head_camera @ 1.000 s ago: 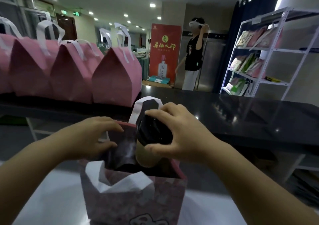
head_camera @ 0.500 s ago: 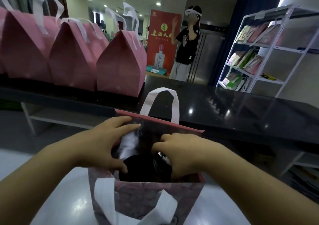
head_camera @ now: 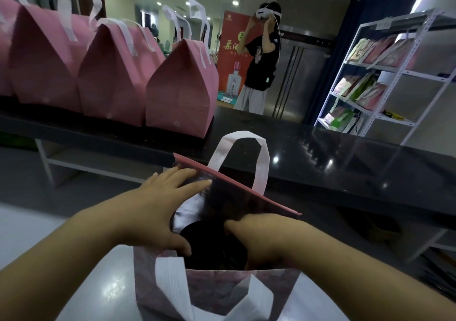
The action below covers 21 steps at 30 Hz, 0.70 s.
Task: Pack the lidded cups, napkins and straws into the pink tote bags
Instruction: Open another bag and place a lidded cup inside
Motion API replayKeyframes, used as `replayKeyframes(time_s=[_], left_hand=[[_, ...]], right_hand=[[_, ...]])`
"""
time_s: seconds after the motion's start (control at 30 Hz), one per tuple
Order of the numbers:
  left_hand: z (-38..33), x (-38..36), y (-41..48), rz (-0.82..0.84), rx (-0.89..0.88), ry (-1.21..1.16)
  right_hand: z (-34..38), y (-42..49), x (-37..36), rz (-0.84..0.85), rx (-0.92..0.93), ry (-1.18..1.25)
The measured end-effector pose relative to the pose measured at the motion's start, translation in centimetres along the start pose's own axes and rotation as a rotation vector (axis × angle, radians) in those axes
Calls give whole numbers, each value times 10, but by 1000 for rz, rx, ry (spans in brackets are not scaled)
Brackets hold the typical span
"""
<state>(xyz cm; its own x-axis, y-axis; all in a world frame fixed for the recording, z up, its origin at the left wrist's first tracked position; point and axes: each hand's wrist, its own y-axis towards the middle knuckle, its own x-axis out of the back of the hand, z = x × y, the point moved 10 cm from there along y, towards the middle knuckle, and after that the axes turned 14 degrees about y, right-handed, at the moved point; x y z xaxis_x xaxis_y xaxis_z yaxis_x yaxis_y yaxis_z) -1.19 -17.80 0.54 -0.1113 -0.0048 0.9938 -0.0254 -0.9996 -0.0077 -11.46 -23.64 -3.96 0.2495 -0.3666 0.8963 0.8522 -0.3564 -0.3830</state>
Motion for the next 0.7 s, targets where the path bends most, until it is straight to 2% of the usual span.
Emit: replayKeyframes(time_s=[0.4, 0.7], left_hand=[[8, 3, 6, -68, 22, -33], [5, 20, 3, -238, 22, -55]], right_hand=[[5, 7, -14, -24, 146, -169], [-2, 7, -17, 4, 106, -214]])
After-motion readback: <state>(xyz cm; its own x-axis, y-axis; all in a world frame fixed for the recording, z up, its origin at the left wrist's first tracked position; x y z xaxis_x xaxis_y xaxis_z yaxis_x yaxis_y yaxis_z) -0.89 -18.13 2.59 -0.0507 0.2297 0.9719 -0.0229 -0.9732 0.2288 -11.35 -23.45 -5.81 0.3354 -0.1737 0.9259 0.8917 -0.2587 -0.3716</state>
